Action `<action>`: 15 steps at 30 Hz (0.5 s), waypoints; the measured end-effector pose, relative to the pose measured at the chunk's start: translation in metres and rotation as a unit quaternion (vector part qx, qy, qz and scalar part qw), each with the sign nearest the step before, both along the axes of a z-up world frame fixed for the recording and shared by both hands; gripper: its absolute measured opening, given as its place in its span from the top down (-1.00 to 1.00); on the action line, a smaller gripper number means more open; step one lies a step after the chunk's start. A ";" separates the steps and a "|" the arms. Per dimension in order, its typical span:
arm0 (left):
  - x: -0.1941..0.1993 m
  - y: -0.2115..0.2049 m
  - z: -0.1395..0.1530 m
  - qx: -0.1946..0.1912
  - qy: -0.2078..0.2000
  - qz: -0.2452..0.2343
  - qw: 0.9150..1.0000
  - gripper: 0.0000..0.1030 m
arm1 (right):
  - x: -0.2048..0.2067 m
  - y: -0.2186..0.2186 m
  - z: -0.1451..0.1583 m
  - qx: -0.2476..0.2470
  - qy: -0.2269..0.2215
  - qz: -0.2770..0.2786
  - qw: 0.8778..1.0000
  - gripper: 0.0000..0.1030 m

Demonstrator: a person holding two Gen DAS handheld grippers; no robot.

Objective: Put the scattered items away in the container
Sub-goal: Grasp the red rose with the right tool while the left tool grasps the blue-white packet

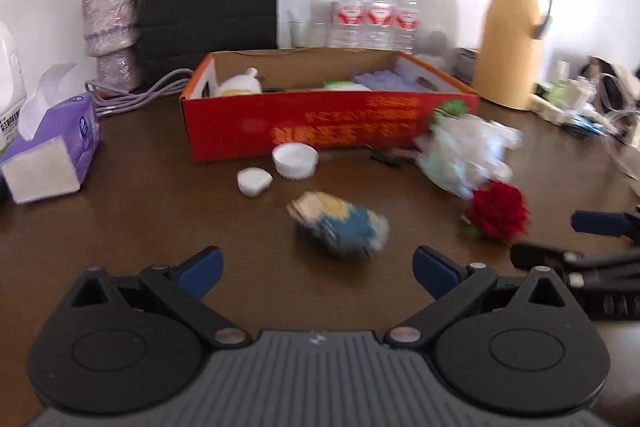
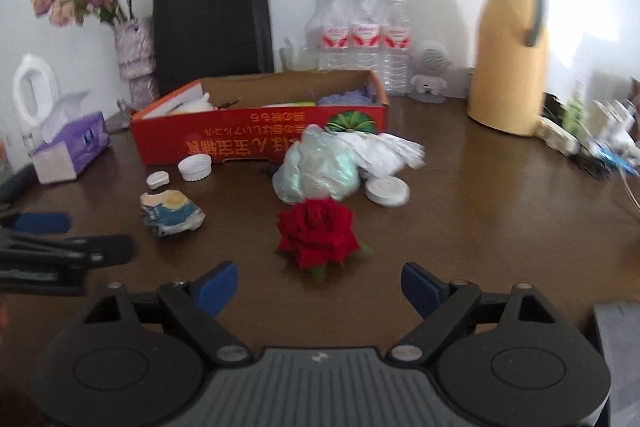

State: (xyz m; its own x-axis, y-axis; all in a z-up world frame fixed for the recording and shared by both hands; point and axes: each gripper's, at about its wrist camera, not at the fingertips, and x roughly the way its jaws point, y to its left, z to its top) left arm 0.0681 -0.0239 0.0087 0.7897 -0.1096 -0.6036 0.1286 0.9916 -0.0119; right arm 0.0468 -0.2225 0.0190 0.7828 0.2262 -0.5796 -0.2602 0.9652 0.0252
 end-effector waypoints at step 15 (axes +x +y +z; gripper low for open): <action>0.044 0.015 -0.010 -0.062 0.027 0.011 0.998 0.64 | 0.053 0.010 -0.019 -0.010 0.027 -0.002 1.000 0.09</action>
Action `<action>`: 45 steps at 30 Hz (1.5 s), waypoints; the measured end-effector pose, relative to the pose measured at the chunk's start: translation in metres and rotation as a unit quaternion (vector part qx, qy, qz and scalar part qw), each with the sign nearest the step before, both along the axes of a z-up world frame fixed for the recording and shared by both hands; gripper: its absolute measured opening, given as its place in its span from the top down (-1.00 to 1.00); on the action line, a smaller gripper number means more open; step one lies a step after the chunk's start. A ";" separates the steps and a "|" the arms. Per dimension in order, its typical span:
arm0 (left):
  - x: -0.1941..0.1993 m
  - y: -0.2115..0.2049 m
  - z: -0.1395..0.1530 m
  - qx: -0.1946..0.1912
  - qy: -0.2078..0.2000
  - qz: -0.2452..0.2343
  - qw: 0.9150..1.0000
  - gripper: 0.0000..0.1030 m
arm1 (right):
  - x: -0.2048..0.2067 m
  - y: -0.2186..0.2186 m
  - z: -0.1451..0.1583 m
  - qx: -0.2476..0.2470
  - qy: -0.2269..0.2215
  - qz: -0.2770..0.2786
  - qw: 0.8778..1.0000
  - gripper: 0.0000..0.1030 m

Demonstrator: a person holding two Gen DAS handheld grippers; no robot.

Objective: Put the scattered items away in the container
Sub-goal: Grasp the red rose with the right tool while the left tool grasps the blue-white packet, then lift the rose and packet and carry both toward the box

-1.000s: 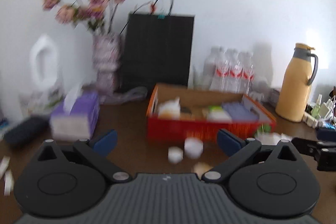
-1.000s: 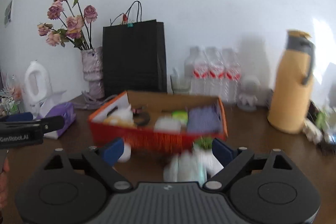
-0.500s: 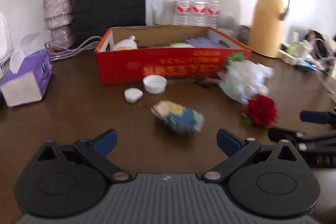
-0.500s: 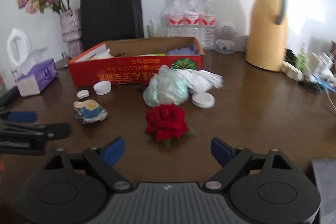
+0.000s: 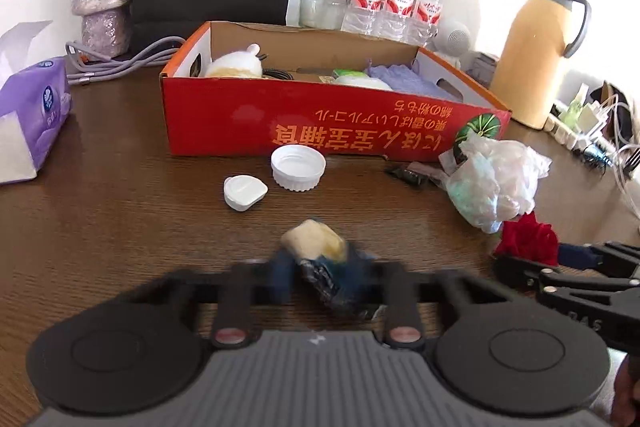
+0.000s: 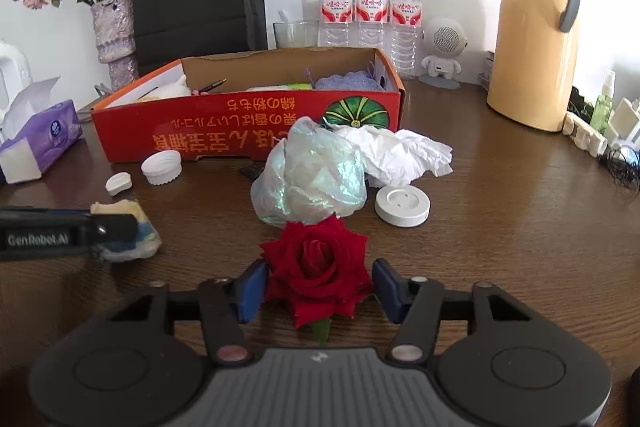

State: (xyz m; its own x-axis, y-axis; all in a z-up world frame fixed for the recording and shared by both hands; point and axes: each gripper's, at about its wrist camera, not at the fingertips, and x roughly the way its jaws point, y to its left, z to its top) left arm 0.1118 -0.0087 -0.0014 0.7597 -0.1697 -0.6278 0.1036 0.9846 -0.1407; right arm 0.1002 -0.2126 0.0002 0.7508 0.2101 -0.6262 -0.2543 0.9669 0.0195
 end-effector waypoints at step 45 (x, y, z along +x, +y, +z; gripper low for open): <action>0.197 0.018 0.119 0.019 0.008 -0.089 0.996 0.88 | 0.187 0.031 0.185 0.089 -0.044 0.142 0.985 0.24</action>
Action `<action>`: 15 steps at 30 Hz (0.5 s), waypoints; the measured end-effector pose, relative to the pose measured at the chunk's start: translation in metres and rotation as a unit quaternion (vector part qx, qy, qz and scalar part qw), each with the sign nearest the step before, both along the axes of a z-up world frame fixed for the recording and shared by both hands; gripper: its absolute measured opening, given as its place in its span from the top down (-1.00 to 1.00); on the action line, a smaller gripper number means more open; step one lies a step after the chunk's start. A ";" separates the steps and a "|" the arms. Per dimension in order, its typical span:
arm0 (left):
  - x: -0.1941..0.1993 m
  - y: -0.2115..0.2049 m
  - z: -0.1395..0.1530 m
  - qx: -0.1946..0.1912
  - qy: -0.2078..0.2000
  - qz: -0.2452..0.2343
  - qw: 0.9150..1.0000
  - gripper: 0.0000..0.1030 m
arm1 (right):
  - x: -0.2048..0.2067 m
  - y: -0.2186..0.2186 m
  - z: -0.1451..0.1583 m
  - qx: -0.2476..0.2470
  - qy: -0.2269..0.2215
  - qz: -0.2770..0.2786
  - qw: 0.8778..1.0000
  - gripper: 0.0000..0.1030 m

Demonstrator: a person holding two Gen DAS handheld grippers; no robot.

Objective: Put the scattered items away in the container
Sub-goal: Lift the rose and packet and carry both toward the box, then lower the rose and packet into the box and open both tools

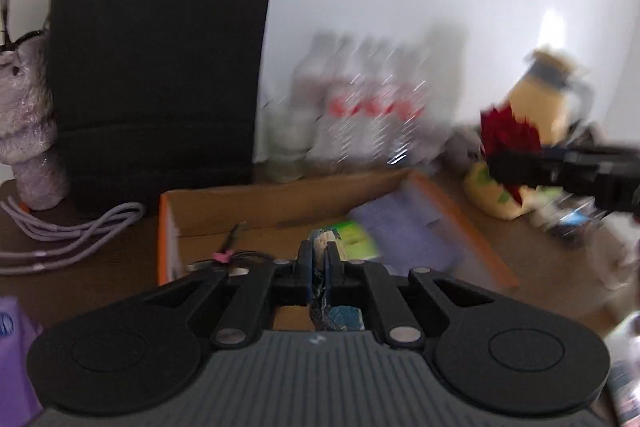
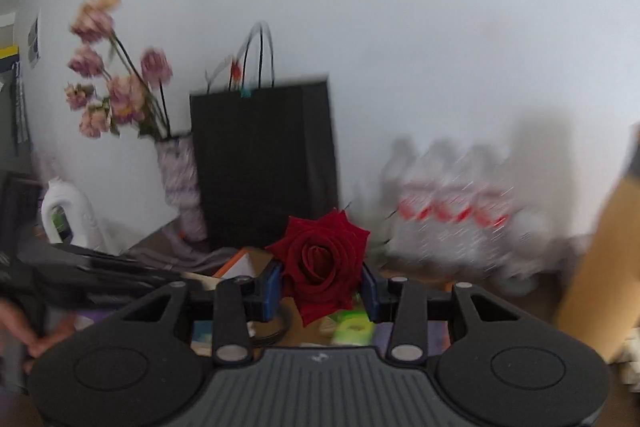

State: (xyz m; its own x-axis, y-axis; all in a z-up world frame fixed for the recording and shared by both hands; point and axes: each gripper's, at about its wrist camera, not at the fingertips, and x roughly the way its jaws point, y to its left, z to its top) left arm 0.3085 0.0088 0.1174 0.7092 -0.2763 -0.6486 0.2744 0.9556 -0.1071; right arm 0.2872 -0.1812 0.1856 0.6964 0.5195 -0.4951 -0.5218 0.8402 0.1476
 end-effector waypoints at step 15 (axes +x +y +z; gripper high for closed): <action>0.024 0.054 -0.029 -0.002 0.024 -0.024 0.999 -0.35 | 0.140 0.117 -0.120 -0.058 0.181 0.121 0.974 0.18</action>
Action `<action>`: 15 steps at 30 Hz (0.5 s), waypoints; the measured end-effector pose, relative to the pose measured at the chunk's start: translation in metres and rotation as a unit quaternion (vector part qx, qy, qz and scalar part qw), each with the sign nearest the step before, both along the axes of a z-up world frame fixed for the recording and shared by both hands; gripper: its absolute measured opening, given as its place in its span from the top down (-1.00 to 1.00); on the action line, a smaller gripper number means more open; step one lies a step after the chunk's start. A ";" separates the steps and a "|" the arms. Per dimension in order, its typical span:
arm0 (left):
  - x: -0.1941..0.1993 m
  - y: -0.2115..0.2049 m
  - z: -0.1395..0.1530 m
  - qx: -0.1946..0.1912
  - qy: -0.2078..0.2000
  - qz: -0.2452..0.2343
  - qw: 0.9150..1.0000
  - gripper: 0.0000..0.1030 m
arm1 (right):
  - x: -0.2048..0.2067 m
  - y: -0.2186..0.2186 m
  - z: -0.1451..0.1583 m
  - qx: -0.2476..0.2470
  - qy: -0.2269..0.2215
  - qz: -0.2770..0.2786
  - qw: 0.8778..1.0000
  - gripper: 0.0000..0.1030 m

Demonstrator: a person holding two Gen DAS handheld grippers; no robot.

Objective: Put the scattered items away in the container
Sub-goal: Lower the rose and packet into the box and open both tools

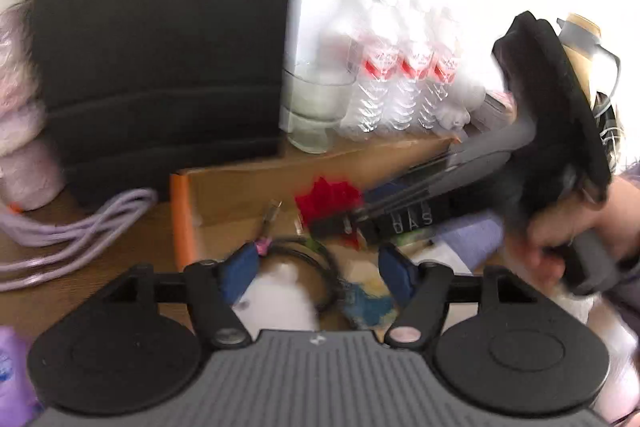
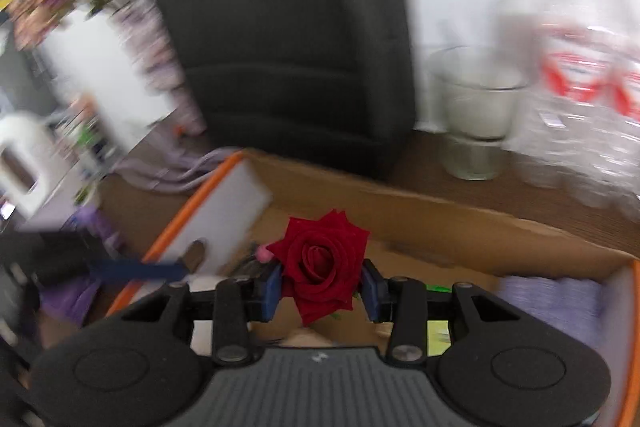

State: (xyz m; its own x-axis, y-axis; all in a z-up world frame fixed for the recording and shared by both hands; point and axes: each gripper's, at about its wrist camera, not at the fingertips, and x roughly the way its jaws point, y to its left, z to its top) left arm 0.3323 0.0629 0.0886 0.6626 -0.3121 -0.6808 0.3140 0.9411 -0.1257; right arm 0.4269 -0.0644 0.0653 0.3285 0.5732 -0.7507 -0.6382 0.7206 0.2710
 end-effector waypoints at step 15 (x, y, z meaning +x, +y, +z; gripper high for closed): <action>-0.039 0.026 0.015 -0.016 -0.021 0.108 0.994 -0.46 | -0.016 -0.020 0.036 -0.030 0.030 -0.064 0.997 -0.42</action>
State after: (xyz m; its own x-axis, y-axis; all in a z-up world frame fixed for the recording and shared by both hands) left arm 0.2930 0.0890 0.1036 0.7440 -0.1810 -0.6431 0.1115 0.9827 -0.1476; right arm 0.4110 -0.0845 0.1016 0.3504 0.4827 -0.8026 -0.5237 0.8114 0.2593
